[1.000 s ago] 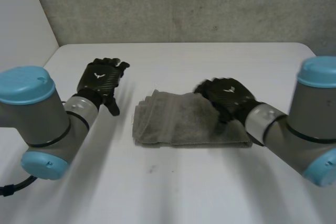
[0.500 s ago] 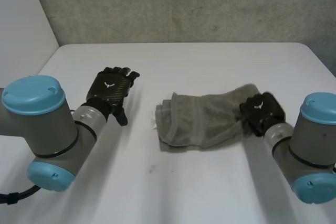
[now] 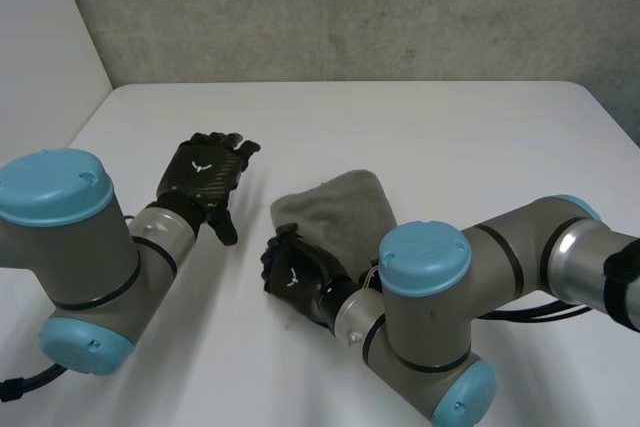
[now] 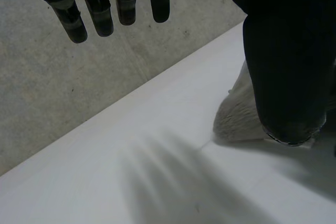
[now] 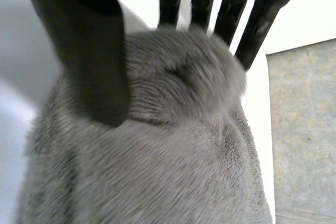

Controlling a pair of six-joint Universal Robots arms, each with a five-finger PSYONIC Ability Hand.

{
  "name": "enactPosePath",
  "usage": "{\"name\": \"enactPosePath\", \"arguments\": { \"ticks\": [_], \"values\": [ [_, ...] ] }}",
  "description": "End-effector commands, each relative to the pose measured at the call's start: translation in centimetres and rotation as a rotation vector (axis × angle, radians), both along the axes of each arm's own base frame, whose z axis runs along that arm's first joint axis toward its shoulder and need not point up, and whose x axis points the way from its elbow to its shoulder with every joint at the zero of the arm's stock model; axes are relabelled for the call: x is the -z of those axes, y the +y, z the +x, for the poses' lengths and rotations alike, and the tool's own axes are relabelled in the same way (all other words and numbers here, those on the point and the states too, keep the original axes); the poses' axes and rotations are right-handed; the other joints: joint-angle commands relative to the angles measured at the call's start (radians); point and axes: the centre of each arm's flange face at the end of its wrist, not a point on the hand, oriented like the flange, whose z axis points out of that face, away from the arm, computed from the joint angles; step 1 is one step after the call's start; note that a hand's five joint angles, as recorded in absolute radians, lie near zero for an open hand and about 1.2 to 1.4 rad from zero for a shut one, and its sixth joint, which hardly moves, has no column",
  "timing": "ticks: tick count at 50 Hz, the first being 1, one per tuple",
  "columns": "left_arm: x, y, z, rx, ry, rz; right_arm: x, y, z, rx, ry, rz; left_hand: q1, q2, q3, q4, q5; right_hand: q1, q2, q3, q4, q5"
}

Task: Fold the towel.

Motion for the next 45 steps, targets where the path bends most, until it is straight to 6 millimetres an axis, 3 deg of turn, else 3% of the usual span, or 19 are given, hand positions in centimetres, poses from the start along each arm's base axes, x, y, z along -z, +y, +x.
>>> {"name": "enactPosePath", "arguments": {
  "ticks": [1,8,11,13,18,28,35,45],
  "values": [
    [-0.8,-0.5,-0.2,0.000,0.011,-0.028,-3.4,-1.8,-1.8,0.167,-0.149,0.116,0.002,0.009,0.009,0.008,-0.032,-0.164,-0.157,-0.167,-0.184,-0.206],
    [-3.3,-1.2,-1.1,0.005,0.055,-0.099,-9.0,-4.0,-5.3,0.366,-0.470,0.360,0.002,0.009,0.009,0.008,-0.032,-0.164,-0.157,-0.167,-0.184,-0.206],
    [-3.7,-1.3,-1.2,0.005,0.063,-0.106,-9.6,-4.5,-5.9,0.401,-0.525,0.407,0.002,0.009,0.009,0.008,-0.032,-0.164,-0.157,-0.167,-0.184,-0.206],
    [-4.1,-1.3,-1.7,0.008,0.096,-0.102,-10.2,-6.4,-7.7,0.492,-0.614,0.482,0.008,0.015,0.016,0.015,-0.026,-0.164,-0.157,-0.167,-0.184,-0.206],
    [-4.3,-0.8,-2.5,-0.015,0.168,-0.064,-10.3,-7.4,-8.9,0.570,-0.652,0.576,0.017,0.024,0.024,0.024,-0.017,-0.164,-0.157,-0.167,-0.184,-0.206],
    [-2.2,0.9,-3.8,-0.066,0.197,0.112,-9.3,-8.7,-8.2,0.610,-0.571,0.708,0.023,0.030,0.030,0.030,-0.011,-0.164,-0.157,-0.167,-0.184,-0.206],
    [0.9,2.1,-4.4,-0.124,0.283,0.280,-7.5,-10.2,-6.4,0.645,-0.493,0.808,0.020,0.027,0.027,0.027,-0.014,-0.164,-0.157,-0.167,-0.184,-0.206],
    [2.7,2.2,-6.1,-0.112,0.344,0.345,-6.0,-11.8,-4.0,0.621,-0.466,0.788,0.023,0.030,0.030,0.030,-0.011,-0.164,-0.157,-0.167,-0.184,-0.206]
  ]
}}
